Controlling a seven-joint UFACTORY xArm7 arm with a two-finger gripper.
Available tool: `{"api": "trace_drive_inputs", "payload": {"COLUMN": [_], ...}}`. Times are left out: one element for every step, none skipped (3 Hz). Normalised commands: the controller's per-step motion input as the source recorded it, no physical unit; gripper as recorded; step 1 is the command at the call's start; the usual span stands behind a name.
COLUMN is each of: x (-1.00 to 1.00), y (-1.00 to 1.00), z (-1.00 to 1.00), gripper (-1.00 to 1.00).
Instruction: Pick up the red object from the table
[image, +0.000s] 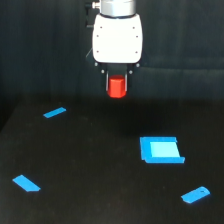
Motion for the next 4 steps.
{"api": "trace_drive_inputs", "payload": {"x": [0.11, 0.05, 0.01, 0.01], "y": [-0.11, -0.02, 0.06, 0.03], "z": [0.01, 0.09, -0.03, 0.01], "gripper": [-1.0, -0.97, -0.95, -0.91]}}
